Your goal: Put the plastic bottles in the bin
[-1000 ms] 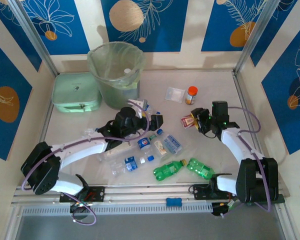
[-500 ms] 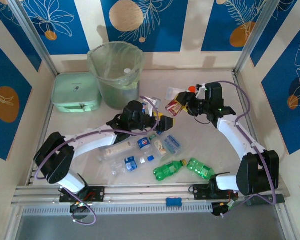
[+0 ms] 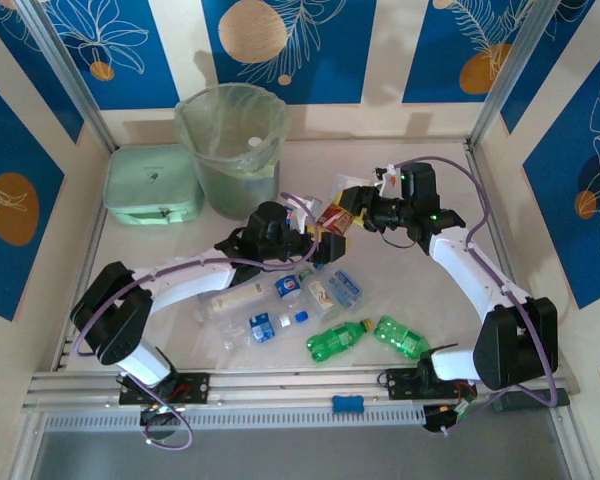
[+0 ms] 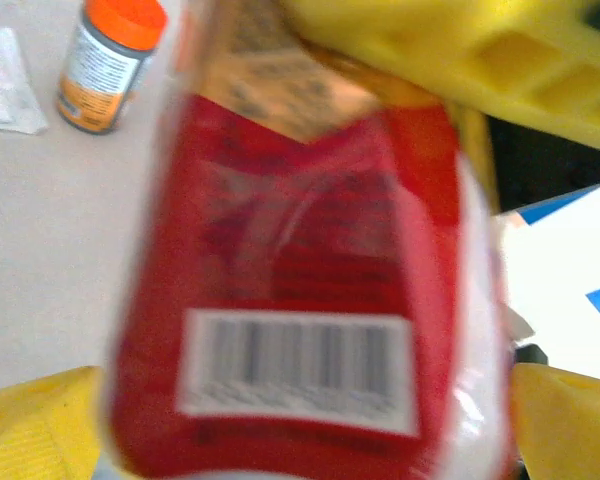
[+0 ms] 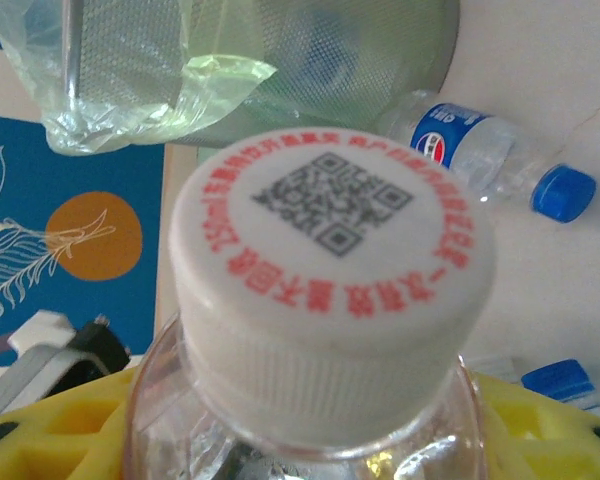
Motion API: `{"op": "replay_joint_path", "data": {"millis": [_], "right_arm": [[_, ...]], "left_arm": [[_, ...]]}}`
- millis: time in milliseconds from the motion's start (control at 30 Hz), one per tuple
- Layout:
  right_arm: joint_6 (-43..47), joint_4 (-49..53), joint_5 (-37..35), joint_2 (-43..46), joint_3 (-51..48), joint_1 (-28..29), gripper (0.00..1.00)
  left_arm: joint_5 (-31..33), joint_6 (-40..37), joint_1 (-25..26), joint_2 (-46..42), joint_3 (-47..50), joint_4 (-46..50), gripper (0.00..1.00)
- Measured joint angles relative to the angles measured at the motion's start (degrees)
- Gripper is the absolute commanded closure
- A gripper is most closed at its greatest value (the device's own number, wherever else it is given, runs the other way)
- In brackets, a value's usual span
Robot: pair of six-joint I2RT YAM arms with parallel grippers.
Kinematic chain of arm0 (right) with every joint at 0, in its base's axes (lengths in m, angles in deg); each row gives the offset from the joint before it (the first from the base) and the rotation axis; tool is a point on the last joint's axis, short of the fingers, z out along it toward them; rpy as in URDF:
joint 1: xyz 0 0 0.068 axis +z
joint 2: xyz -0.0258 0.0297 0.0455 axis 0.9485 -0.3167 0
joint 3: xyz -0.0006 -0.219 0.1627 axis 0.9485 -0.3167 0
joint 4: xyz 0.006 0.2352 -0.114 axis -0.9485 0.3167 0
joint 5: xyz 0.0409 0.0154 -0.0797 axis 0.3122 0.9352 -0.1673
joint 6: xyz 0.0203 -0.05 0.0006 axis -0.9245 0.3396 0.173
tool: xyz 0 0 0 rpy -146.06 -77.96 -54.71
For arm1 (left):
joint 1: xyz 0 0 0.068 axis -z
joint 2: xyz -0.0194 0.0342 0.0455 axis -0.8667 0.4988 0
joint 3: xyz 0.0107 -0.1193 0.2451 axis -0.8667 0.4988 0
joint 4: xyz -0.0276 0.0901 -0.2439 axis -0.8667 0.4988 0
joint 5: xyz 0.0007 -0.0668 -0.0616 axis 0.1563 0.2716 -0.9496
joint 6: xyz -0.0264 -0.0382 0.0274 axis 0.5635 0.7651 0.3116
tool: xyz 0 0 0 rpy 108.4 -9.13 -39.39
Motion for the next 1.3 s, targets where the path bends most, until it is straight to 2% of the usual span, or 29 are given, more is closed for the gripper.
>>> {"op": "replay_joint_path", "data": {"millis": [200,300,500,667,800,900,967,1033,1133,1300], "right_arm": [[0.00,-0.11,1.20,0.00,0.00,0.57,0.49],[-0.04,-0.37,1.66,-0.26,0.00,1.22,0.48],[-0.24,-1.33,2.56,-1.68,0.00,2.73,0.49],[-0.26,-1.55,2.82,-2.29,0.00,3.04,0.48],[-0.24,-2.45,2.95,-2.34,0.00,3.19,0.47],[-0.39,-2.67,2.89,-2.36,0.00,3.21,0.36],[-1.22,-2.69,2.62,-2.36,0.00,3.30,0.18],[-1.70,-2.86,2.43,-2.36,0.17,3.30,0.09],[-2.21,-2.89,1.53,-2.36,0.92,3.30,0.04],[-2.64,-2.54,-2.51,-2.19,1.68,2.80,0.03]], "left_arm": [[1.97,-0.17,-0.83,-0.07,0.00,0.55,0.00],[1.73,-0.09,-0.85,-0.07,0.00,-0.46,0.04],[-0.90,0.39,-0.96,0.00,-0.20,-2.19,0.19],[-1.44,0.83,-1.07,0.00,-0.20,-2.38,0.41],[-1.55,1.25,-1.22,0.00,-0.20,-2.56,0.51],[-1.49,1.31,-1.22,0.00,-0.20,-2.60,0.52],[-0.96,1.31,-1.22,0.00,-0.13,-2.60,0.52],[0.15,1.31,-1.22,-0.09,0.31,-2.69,0.53],[2.99,1.33,-1.33,-0.61,1.75,-2.47,0.53],[7.61,1.36,-2.12,-3.78,5.18,-1.33,0.53]]}}
